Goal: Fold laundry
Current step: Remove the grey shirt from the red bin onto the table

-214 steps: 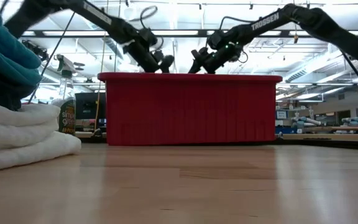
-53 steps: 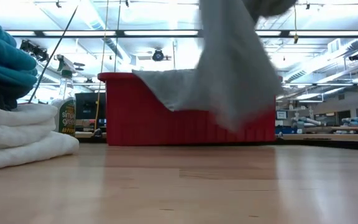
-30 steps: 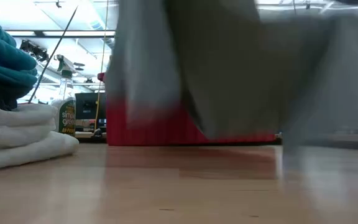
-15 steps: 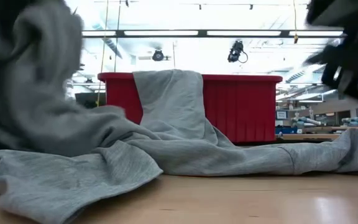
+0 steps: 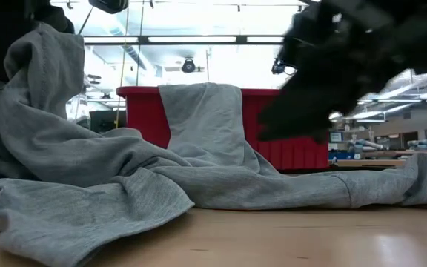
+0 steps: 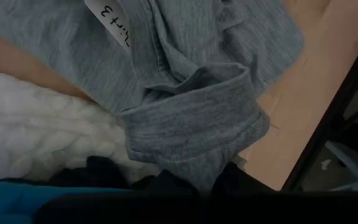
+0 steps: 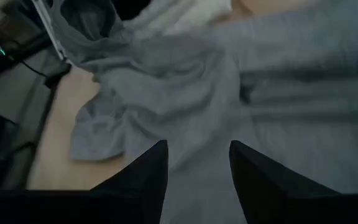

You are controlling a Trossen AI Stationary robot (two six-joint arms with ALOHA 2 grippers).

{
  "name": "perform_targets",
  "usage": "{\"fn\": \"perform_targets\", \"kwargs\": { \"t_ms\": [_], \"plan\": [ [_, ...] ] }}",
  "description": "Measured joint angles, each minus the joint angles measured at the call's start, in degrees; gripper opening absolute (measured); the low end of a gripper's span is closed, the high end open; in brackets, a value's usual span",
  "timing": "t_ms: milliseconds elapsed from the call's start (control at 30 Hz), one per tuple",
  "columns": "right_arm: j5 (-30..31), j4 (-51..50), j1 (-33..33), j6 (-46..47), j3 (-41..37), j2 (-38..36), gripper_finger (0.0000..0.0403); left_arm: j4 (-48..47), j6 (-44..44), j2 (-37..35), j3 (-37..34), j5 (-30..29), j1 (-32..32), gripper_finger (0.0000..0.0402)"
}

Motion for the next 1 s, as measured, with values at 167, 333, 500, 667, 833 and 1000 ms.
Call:
{"fn": "perform_targets", "kwargs": {
  "t_ms": [167, 333, 500, 667, 833, 1000],
  "plan": [
    [-4.2, -0.2, -3.7, -8.6, 6.7, 7.0, 0.0177, -0.3, 0.0, 0.0, 0.0, -0.2, 0.0, 0.0007],
    [-10.6, -0.3, -5.8, -11.8, 11.7, 13.9, 0.0175, -0.5, 0.0, 0.0, 0.0, -0.2, -0.2, 0.0007],
    [-10.4, -5.4, -6.1, -10.1, 13.9, 16.2, 0.0130, -0.6, -1.8, 0.0, 0.0, -0.2, -0.4, 0.0007],
    [-13.3, -10.3, -6.2, -12.5, 13.9, 14.4, 0.0017, -2.3, -2.5, 0.0, 0.0, -0.2, -0.4, 0.0007],
    [-13.9, -19.4, -6.0, -13.2, 13.7, 7.8, 0.0007, -4.8, -5.9, -0.2, 0.1, -0.2, 0.0, 0.0003],
    [-3.8, -38.5, -4.7, -14.8, 13.7, -4.8, 0.0004, -15.1, -8.0, -0.5, 4.7, -2.3, 0.0, 0.0002]
  ]
}}
